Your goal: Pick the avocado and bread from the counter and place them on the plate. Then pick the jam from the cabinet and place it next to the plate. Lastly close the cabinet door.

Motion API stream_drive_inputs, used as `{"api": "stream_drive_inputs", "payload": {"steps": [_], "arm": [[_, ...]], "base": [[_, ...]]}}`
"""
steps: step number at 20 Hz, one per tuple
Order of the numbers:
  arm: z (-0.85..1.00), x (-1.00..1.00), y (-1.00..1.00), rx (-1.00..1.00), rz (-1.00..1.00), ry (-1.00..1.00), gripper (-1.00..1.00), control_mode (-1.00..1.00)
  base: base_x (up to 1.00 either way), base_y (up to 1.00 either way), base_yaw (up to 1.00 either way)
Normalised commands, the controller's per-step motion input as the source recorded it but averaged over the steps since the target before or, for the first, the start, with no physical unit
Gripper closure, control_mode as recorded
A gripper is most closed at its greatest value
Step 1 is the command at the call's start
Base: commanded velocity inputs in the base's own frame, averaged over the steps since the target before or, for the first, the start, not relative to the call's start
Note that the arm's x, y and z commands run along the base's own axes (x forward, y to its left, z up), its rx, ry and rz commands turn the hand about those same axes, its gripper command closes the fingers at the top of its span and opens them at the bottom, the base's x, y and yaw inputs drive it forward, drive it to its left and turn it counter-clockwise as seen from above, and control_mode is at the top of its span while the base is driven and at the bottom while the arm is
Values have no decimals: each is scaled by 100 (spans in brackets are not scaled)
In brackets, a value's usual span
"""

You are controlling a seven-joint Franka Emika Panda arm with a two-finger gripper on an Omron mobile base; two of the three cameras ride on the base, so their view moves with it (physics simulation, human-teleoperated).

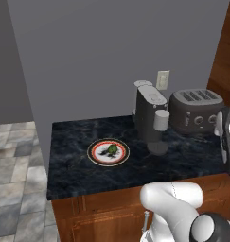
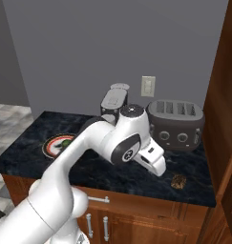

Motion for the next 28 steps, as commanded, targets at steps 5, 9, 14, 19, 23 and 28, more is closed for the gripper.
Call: {"api": "stream_drive_inputs", "payload": {"steps": [5, 9, 14, 19, 23, 28], "arm": [[0, 11, -11, 0, 8, -1, -100, -100], [-3, 11, -16, -1, 5, 0, -100, -100], [-10, 11, -28, 0, 5, 0, -100, -100], [-17, 11, -26, 0, 4, 0, -100, -100], [-19, 20, -17, 0, 3, 3, -100, -100], [-25, 20, -18, 0, 3, 7, -100, -100]], "base": [[0, 0, 0], [0, 0, 0], [0, 0, 0], [0, 0, 0], [0, 0, 0], [0, 0, 0]]}}
